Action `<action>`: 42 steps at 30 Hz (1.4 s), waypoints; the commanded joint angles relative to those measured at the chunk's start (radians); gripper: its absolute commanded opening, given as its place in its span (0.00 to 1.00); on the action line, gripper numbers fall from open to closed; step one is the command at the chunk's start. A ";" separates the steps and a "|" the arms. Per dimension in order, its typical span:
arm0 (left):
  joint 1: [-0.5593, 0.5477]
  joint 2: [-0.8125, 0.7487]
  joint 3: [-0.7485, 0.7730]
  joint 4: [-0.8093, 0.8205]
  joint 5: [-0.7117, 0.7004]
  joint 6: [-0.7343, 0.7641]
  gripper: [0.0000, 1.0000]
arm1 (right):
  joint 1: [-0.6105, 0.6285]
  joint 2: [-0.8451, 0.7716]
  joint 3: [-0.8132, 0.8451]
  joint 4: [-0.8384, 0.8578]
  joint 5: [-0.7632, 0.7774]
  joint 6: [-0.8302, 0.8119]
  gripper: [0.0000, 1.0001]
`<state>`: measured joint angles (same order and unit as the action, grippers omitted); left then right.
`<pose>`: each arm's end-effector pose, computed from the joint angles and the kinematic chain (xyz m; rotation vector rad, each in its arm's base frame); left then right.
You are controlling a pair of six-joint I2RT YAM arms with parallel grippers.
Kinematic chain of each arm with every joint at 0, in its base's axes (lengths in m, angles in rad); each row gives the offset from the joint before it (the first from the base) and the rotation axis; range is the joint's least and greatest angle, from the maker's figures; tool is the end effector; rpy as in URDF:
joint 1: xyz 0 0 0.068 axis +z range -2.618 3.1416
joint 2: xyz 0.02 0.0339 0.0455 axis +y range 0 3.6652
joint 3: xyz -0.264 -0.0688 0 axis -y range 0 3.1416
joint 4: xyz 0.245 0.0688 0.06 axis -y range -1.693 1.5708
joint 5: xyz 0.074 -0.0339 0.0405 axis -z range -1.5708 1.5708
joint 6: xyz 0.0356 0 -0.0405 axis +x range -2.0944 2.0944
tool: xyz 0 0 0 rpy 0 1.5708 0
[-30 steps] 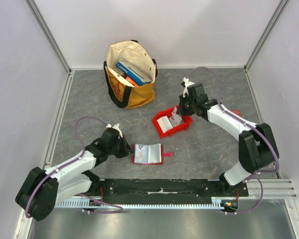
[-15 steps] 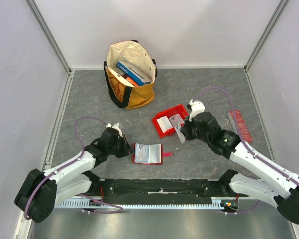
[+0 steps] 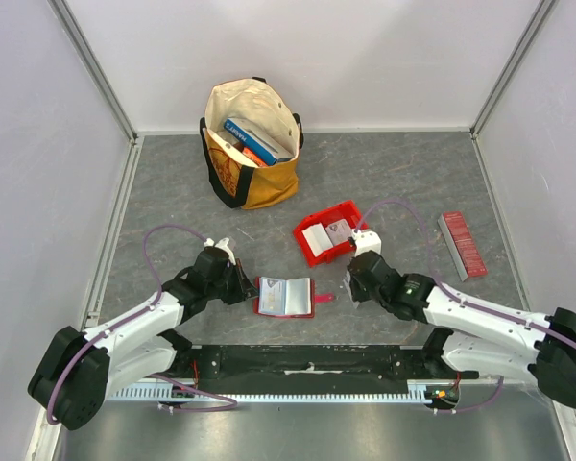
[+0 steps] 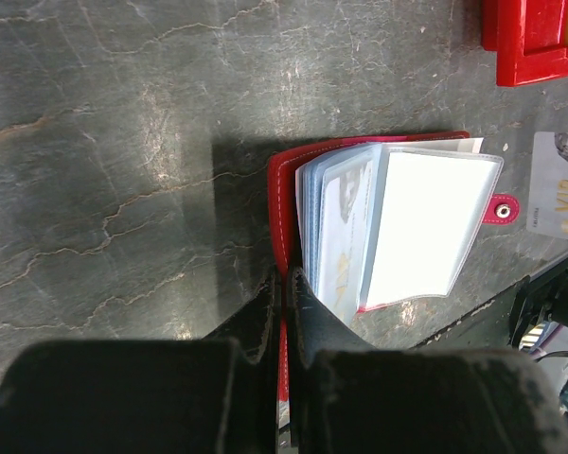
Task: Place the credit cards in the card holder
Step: Pick up the credit card from the storage box, then insert the credit card into the card holder.
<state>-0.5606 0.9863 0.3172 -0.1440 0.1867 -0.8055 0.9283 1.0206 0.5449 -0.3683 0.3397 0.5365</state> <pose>0.1478 -0.1006 0.1496 -0.2166 2.5362 -0.8238 0.1286 0.1520 0.1993 -0.3094 2.3527 0.3002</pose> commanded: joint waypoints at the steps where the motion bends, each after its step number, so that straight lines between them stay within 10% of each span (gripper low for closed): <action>1: -0.001 0.005 0.031 0.020 0.017 0.028 0.02 | 0.024 0.051 -0.028 0.091 0.097 0.039 0.01; 17: -0.001 0.012 0.034 0.020 0.022 0.031 0.02 | 0.052 0.085 -0.042 0.081 0.013 0.074 0.15; 30: -0.001 -0.012 0.034 0.007 0.026 0.031 0.02 | 0.072 -0.024 0.122 0.051 -0.134 0.063 0.00; 42: -0.002 -0.087 0.007 -0.002 0.063 -0.029 0.02 | 0.383 0.338 0.300 0.348 0.342 0.442 0.00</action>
<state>-0.5606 0.9386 0.3172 -0.1513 0.2123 -0.8070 1.2274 1.2446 0.7536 -0.1364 0.4500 0.8219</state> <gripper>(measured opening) 0.029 0.010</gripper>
